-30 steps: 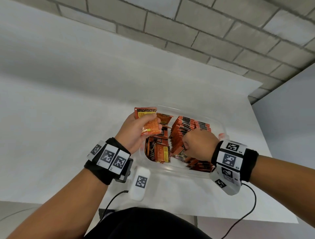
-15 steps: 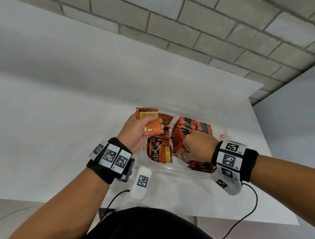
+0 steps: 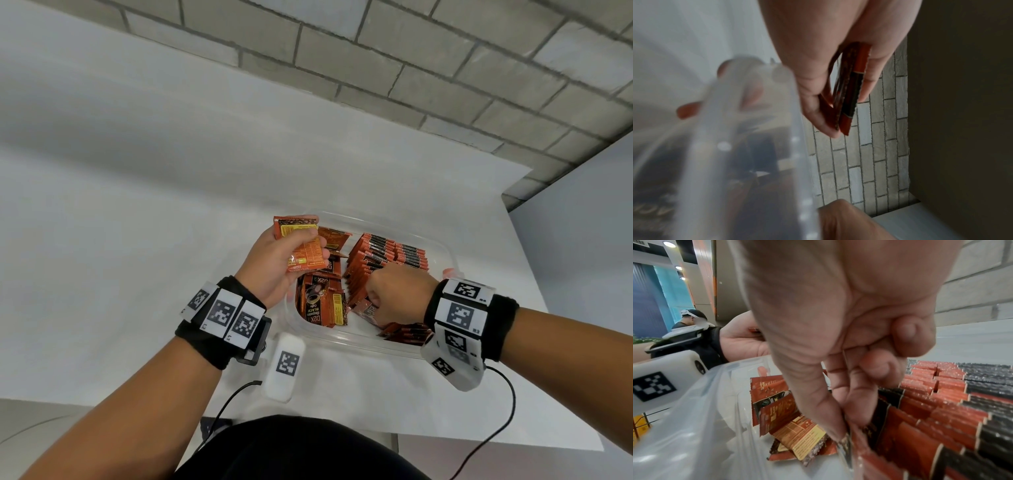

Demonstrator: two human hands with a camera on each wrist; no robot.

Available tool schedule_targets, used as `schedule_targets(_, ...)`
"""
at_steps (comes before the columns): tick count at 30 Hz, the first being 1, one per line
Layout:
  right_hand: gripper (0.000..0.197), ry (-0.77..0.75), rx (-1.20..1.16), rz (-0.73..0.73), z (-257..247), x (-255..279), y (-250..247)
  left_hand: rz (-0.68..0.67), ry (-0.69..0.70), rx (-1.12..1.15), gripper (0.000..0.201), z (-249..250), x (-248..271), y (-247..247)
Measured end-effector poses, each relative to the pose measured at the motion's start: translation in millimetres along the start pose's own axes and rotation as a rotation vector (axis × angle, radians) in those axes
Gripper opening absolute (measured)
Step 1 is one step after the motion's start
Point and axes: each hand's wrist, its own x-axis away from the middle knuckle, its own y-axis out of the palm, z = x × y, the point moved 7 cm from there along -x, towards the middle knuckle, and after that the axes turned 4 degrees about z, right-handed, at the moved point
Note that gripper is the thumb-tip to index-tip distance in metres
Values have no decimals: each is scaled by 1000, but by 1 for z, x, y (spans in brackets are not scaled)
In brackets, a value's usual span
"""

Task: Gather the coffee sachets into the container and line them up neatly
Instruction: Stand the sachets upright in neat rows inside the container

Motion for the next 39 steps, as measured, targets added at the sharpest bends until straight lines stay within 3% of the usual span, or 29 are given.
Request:
schedule_targets(7, 13, -17, -40, 111, 1, -3, -9, 4, -4, 10, 35, 0, 0, 0)
schedule_targets(23, 4, 25, 91, 92, 7, 0, -9, 6, -2, 12, 34, 0, -1, -2)
schedule_targets(28, 14, 21, 71, 132, 12, 3, -12, 6, -2, 23, 33, 0, -1, -2)
schedule_targets(34, 17, 123, -236, 330, 44, 26, -61, -4, -45, 54, 29, -1, 1, -1)
schedule_targets(39, 11, 89, -728, 537, 53, 58, -83, -54, -29, -165, 18, 0, 9, 15)
